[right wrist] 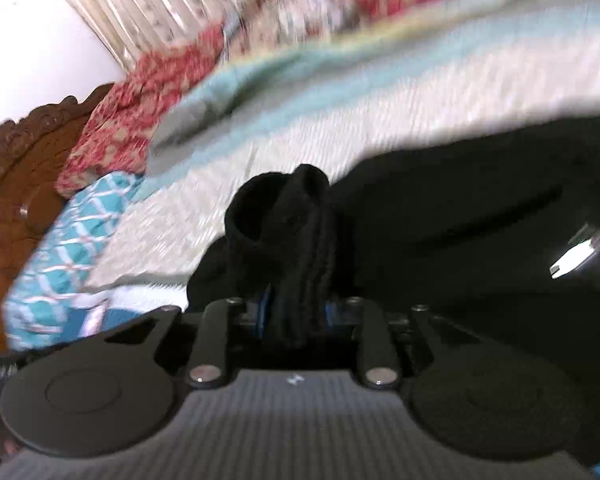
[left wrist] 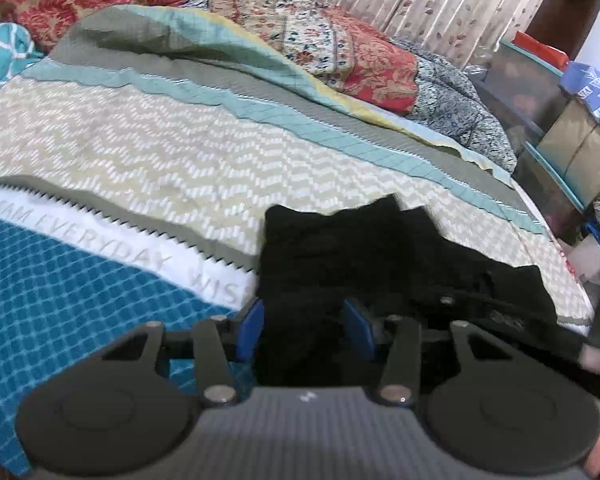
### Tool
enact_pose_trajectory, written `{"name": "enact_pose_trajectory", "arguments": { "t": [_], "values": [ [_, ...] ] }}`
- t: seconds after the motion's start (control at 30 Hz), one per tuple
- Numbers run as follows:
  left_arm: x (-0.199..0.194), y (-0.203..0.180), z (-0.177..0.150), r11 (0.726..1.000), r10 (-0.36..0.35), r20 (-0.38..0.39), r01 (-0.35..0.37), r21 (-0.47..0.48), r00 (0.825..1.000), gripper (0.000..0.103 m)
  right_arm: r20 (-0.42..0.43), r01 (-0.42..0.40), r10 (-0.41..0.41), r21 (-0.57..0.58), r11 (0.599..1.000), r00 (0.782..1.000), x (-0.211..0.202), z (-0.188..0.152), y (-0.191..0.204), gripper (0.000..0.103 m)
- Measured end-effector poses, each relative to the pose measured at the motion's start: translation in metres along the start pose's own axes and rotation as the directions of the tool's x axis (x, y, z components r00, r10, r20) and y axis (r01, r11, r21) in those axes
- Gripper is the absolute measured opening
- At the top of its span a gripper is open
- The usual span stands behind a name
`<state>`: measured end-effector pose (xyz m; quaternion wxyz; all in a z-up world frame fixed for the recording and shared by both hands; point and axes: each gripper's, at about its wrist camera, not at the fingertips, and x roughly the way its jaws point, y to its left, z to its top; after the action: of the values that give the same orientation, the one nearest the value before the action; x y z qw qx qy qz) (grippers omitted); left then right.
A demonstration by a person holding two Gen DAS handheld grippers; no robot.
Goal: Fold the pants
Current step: 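Lift and fold the pants with both grippers, bringing the grippers together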
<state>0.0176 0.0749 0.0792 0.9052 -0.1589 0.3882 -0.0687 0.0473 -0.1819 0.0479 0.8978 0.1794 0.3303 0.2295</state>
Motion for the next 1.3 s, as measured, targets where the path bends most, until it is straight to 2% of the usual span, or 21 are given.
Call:
{"name": "enact_pose_trajectory", "arguments": {
  "t": [0.03,0.07,0.13,0.17,0.2,0.27,0.3,0.37,0.43,0.5,0.6,0.63,0.77,0.8,0.87,0.97,1.03,1.13,1.17,1.23,1.3],
  "values": [
    [0.001,-0.004,0.0,1.0,-0.01,0.002,0.01,0.007,1.0,0.044,0.031,0.035,-0.034,-0.013,0.999,0.999,-0.009,-0.003,-0.006,0.028],
    [0.006,-0.01,0.003,1.0,-0.022,0.002,0.022,0.019,1.0,0.044,0.022,0.066,-0.066,0.006,0.998,0.998,-0.008,-0.007,-0.014,0.029],
    [0.013,-0.023,0.006,0.998,-0.032,-0.005,0.032,0.046,0.999,0.044,-0.082,0.113,-0.107,0.073,0.991,0.991,0.009,-0.019,-0.04,0.037],
    [0.017,-0.03,0.006,0.998,-0.041,-0.01,0.041,0.057,0.999,0.044,-0.109,0.112,-0.099,0.117,0.987,0.989,0.012,-0.023,-0.051,0.042],
    [0.021,-0.037,0.01,0.997,-0.051,-0.013,0.052,0.066,0.999,0.043,-0.087,0.084,-0.07,0.164,0.983,0.994,0.008,-0.022,-0.056,0.046],
    [0.027,-0.049,0.014,0.994,-0.079,-0.008,0.079,0.079,0.997,0.042,-0.028,0.112,-0.109,0.157,0.981,0.994,-0.009,-0.011,-0.053,0.055],
    [0.031,-0.054,0.017,0.993,-0.093,-0.006,0.093,0.078,0.996,0.042,0.033,0.13,-0.135,0.126,0.983,0.99,-0.019,-0.007,-0.048,0.056],
    [0.043,-0.064,0.023,0.989,-0.129,-0.014,0.13,0.075,0.992,0.038,0.128,0.104,-0.114,0.079,0.991,0.985,-0.035,-0.002,-0.041,0.055],
    [0.065,-0.071,0.028,0.986,-0.154,-0.05,0.157,0.058,0.987,0.031,0.143,0.068,-0.074,0.045,0.997,0.987,-0.043,-0.002,-0.041,0.049],
    [0.093,-0.077,0.031,0.982,-0.182,-0.111,0.186,0.026,0.977,0.017,0.092,0.031,-0.033,0.029,0.999,0.995,-0.036,-0.008,-0.04,0.034],
    [0.14,-0.081,0.022,0.99,-0.131,-0.226,0.14,0.022,0.965,0.01,-0.084,0.077,-0.07,0.085,0.993,0.994,0.003,-0.028,-0.062,0.032],
    [0.152,-0.08,0.016,0.993,-0.106,-0.239,0.116,0.027,0.965,0.007,-0.062,0.051,-0.044,0.117,0.992,0.997,0.002,-0.031,-0.071,0.031],
    [0.147,-0.082,0.017,0.994,-0.102,-0.219,0.105,0.003,0.97,0.006,-0.052,-0.004,0.012,0.139,0.99,0.999,-0.023,-0.016,-0.086,0.034],
    [0.141,-0.084,0.02,0.994,-0.105,-0.214,0.107,-0.003,0.971,0.007,-0.015,-0.02,0.023,0.152,0.988,1.0,-0.021,-0.009,-0.08,0.039],
    [0.126,-0.084,0.025,0.989,-0.149,-0.186,0.145,-0.037,0.971,0.01,0.078,-0.001,-0.013,0.176,0.984,0.997,-0.045,-0.007,-0.091,0.052],
    [0.11,-0.091,0.028,0.979,-0.202,-0.155,0.194,-0.062,0.967,0.01,0.2,0.12,-0.165,0.217,0.969,0.966,-0.09,-0.006,-0.126,0.055],
    [0.109,-0.103,0.026,0.976,-0.22,-0.155,0.217,-0.031,0.963,0.01,0.261,0.204,-0.279,0.279,0.938,0.924,-0.121,-0.007,-0.154,0.056],
    [0.129,-0.118,0.013,0.983,-0.178,-0.218,0.185,0.012,0.96,0.01,0.289,0.292,-0.407,0.366,0.883,0.867,-0.153,-0.011,-0.19,0.063],
    [0.139,-0.12,0.007,0.986,-0.157,-0.247,0.166,0.018,0.956,0.01,0.278,0.314,-0.436,0.392,0.865,0.856,-0.158,-0.013,-0.201,0.064],
    [0.151,-0.122,-0.002,0.988,-0.136,-0.247,0.15,0.04,0.959,0.006,0.256,0.325,-0.46,0.433,0.841,0.85,-0.165,-0.018,-0.222,0.064],
    [0.151,-0.122,0.003,0.989,-0.14,-0.258,0.146,0.003,0.956,0.006,0.212,0.325,-0.458,0.462,0.825,0.863,-0.161,-0.02,-0.237,0.064]
  ]
}}
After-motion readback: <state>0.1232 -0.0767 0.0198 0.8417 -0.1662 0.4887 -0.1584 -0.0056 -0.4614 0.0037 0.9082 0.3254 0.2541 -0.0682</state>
